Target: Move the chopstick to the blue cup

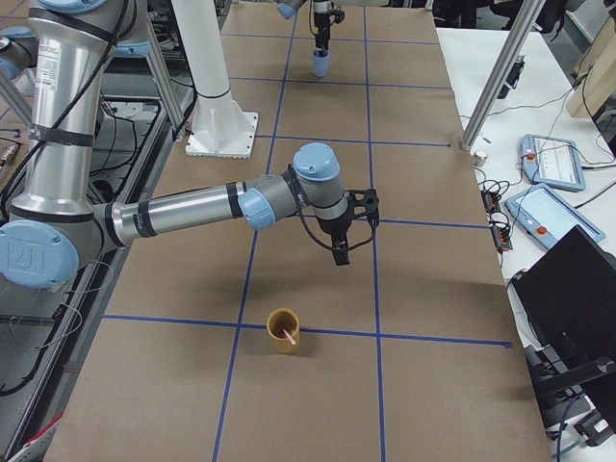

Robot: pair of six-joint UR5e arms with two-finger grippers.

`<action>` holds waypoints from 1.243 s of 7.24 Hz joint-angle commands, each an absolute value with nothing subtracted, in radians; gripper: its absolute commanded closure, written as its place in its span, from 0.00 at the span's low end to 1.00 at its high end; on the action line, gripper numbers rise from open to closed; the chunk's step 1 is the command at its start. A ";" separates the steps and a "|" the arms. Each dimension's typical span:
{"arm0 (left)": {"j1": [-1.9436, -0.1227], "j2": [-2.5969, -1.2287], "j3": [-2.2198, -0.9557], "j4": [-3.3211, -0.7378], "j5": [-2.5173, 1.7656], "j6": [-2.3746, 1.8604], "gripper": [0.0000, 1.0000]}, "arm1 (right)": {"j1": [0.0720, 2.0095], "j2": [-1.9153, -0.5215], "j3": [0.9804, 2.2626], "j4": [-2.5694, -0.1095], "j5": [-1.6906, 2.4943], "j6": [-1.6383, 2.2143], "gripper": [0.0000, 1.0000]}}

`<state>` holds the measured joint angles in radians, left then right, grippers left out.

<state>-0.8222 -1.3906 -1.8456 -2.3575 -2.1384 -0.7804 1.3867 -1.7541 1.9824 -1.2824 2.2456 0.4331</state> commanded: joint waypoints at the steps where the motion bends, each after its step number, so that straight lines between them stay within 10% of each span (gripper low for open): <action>1: -0.793 -1.394 -1.829 -2.358 -2.112 -0.781 1.00 | 1.387 -1.755 1.982 -1.282 2.244 0.433 0.00; 5: -0.880 -1.475 -1.953 -2.256 -2.280 -0.793 1.00 | 1.387 -1.749 1.983 -1.282 2.244 0.434 0.00; 9: -0.763 -2.181 -1.909 -1.458 -2.035 -0.997 1.00 | 1.387 -1.750 1.982 -1.281 2.246 0.437 0.00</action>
<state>-0.8326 -1.9739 -1.9337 -1.7212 -2.1610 -0.9673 1.3867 -1.7502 1.9832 -1.2814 2.2455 0.4362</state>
